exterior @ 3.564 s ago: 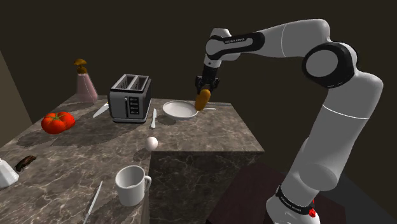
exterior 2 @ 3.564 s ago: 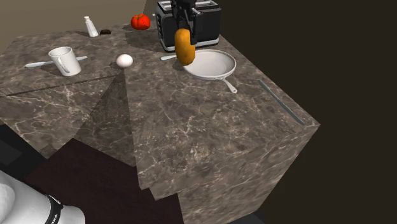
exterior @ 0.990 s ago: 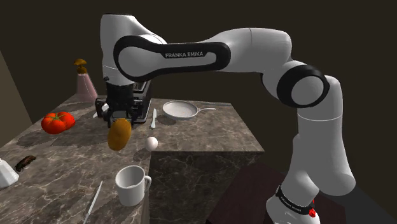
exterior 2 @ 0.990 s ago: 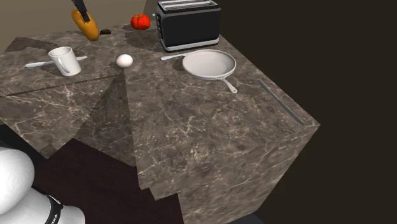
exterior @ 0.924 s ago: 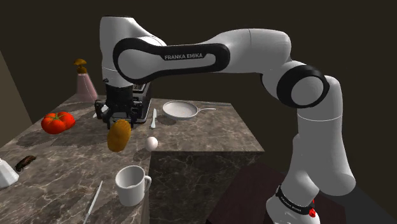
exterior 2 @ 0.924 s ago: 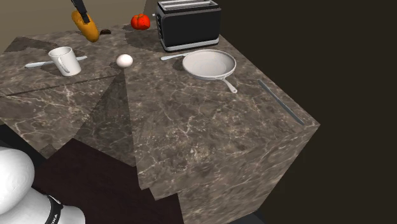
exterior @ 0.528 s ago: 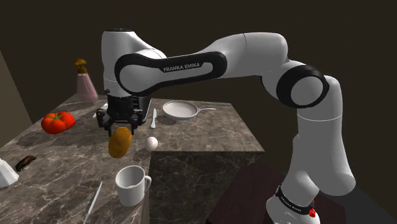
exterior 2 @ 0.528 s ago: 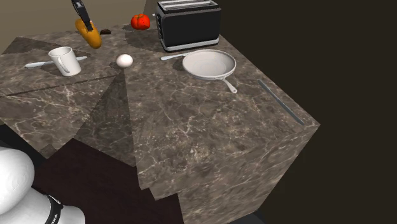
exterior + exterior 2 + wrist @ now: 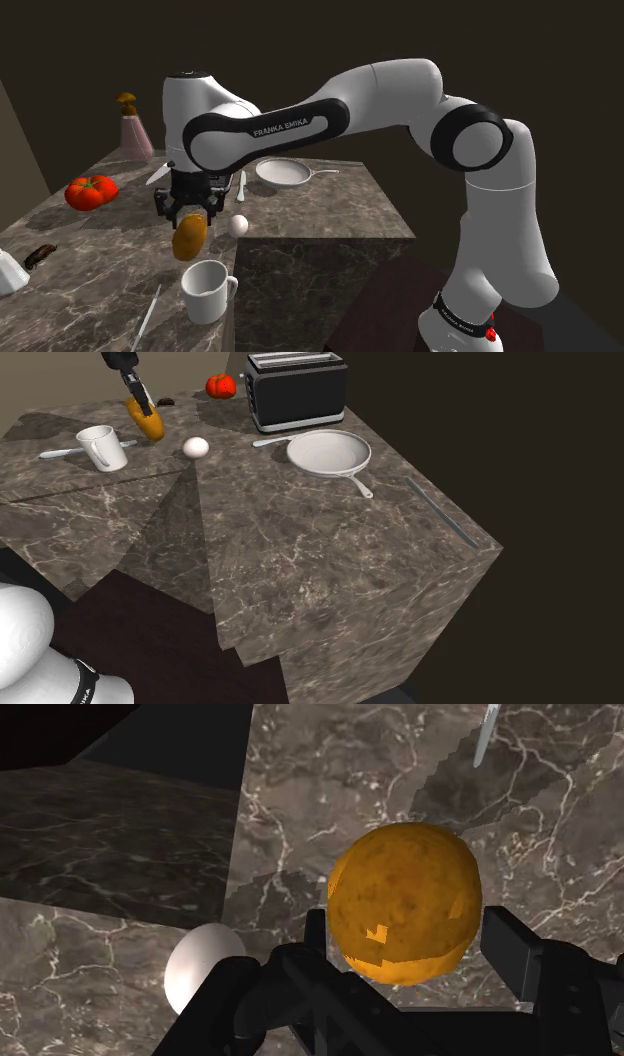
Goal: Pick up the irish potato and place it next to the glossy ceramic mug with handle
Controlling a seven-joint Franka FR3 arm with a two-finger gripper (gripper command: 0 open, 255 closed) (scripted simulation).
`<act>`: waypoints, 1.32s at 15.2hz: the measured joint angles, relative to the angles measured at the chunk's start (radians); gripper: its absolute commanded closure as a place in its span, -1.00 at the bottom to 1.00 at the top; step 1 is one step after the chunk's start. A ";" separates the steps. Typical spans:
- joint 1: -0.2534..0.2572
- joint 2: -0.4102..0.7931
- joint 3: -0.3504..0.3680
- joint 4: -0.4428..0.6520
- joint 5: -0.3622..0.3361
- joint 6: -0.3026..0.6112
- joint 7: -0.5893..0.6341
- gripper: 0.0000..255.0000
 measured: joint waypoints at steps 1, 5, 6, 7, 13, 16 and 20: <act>0.001 0.003 0.000 -0.009 -0.001 0.012 0.002 1.00; -0.002 0.008 -0.002 -0.047 -0.003 0.065 0.002 1.00; -0.002 0.012 -0.002 -0.048 -0.004 0.076 0.002 1.00; -0.003 0.013 -0.003 -0.051 -0.004 0.085 0.001 1.00; 0.002 0.043 -0.003 -0.087 -0.009 0.155 0.009 1.00; 0.002 0.046 -0.004 -0.100 -0.010 0.178 0.010 1.00; 0.000 0.049 -0.004 -0.098 -0.009 0.176 0.007 1.00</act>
